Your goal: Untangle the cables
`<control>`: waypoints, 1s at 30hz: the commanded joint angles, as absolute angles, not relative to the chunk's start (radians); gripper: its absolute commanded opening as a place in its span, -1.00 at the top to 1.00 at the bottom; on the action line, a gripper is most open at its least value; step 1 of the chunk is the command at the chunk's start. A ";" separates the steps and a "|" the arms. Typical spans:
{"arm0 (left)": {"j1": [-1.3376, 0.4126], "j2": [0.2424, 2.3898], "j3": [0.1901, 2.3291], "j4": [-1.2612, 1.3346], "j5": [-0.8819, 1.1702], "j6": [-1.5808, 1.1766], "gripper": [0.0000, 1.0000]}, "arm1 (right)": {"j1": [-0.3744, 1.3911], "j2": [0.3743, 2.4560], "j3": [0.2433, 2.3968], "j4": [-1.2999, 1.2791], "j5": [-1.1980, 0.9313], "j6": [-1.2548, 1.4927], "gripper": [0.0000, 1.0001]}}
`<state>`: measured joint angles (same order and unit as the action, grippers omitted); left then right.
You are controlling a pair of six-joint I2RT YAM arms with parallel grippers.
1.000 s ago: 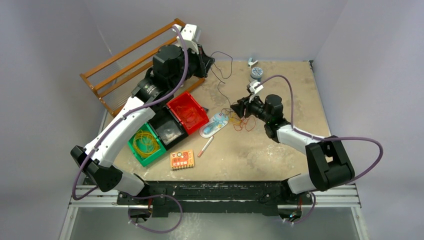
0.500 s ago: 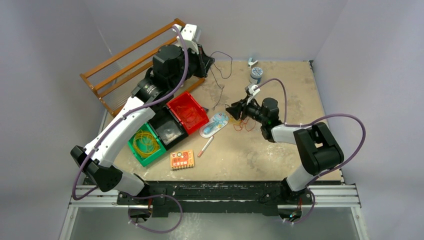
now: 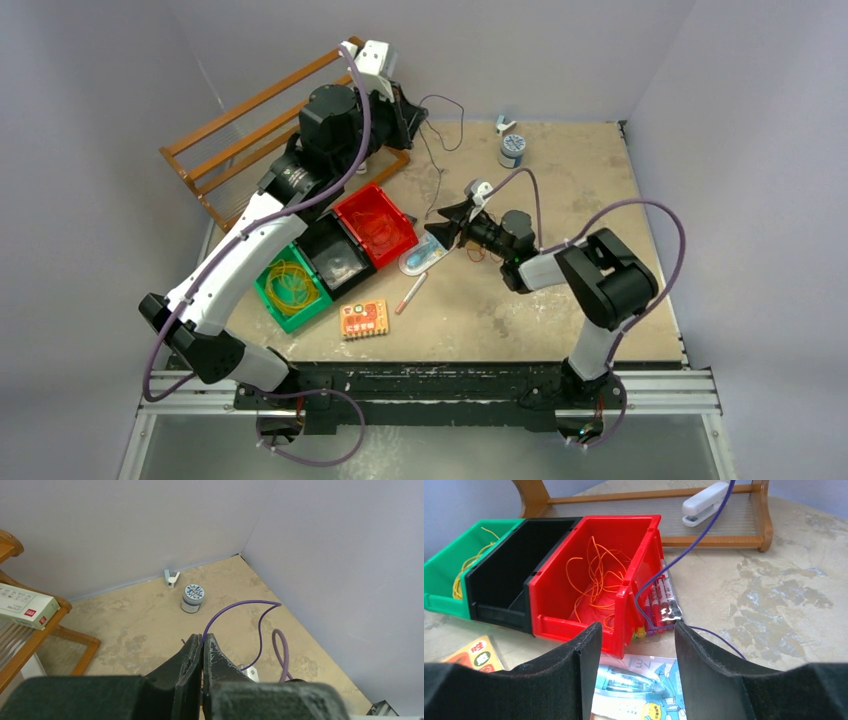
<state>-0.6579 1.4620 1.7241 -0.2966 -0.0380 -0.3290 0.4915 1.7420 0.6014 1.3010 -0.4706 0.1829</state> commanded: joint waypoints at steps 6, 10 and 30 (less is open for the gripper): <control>-0.663 1.437 1.786 -0.268 -0.048 -0.324 1.00 | 0.509 1.890 0.738 1.469 -0.411 0.173 -0.11; -0.661 1.436 1.790 -0.271 -0.048 -0.322 1.00 | 0.509 1.927 0.778 1.465 -0.399 0.175 -0.04; -0.627 1.371 1.682 -0.276 -0.185 -0.294 1.00 | 0.507 1.335 1.043 0.626 -0.020 -0.054 1.00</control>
<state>-0.6353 1.4048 1.6936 -0.3233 -0.1539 -0.3027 0.5041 1.4754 0.8593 0.9241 -0.1730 0.0566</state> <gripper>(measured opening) 0.011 0.008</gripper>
